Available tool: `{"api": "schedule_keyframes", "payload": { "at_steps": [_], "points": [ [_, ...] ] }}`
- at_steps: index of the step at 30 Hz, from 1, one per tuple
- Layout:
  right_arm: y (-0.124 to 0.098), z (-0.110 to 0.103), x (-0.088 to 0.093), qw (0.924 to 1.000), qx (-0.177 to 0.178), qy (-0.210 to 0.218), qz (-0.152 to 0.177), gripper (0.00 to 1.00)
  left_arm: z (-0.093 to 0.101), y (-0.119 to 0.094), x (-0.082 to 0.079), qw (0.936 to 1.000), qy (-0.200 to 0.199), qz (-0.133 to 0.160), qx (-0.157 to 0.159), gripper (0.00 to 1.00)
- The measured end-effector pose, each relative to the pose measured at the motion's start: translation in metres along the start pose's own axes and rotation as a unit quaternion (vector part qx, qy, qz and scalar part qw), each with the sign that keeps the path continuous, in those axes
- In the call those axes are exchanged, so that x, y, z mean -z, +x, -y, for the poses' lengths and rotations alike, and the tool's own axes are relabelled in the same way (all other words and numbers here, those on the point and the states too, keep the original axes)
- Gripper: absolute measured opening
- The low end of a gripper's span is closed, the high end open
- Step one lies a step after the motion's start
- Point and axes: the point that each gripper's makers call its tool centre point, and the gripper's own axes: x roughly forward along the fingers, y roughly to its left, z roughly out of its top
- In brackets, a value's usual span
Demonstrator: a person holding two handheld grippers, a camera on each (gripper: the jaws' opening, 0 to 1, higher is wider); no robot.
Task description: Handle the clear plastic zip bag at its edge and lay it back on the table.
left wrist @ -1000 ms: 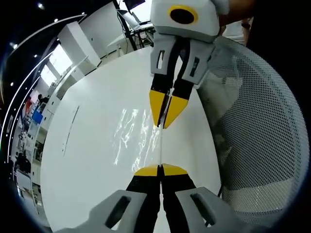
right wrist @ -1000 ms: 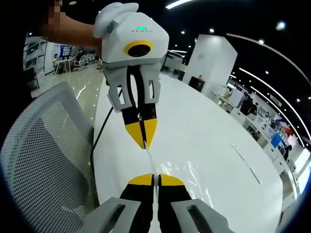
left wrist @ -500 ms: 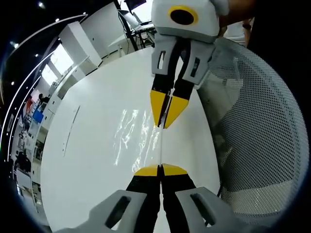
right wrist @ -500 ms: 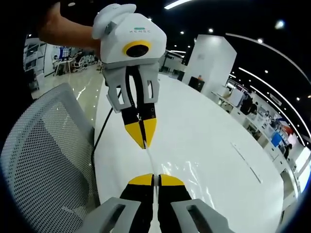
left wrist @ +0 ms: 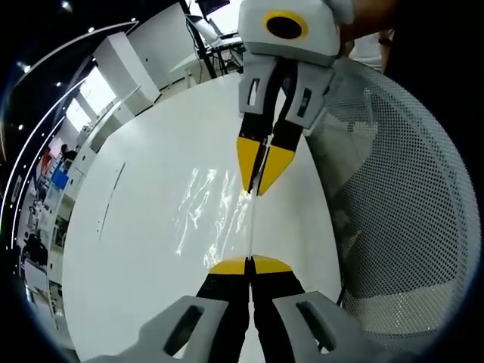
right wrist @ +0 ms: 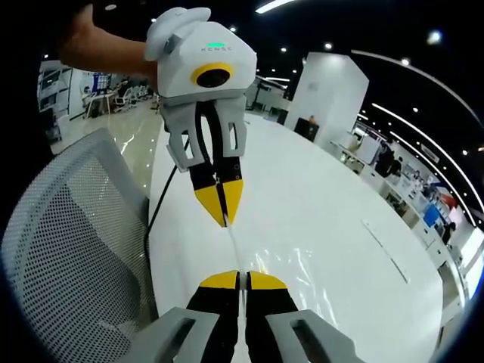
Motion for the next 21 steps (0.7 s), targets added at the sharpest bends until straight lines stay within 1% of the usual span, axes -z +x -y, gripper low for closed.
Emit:
{"api": "schedule_keyframes", "payload": {
  "at_steps": [21],
  "points": [
    [-0.0008, -0.0015, 0.001, 1.0, -0.002, 0.007, 0.001, 0.0, 0.0004, -0.0004, -0.0008, 1.0, -0.002, 0.002, 0.001, 0.0]
  ]
}}
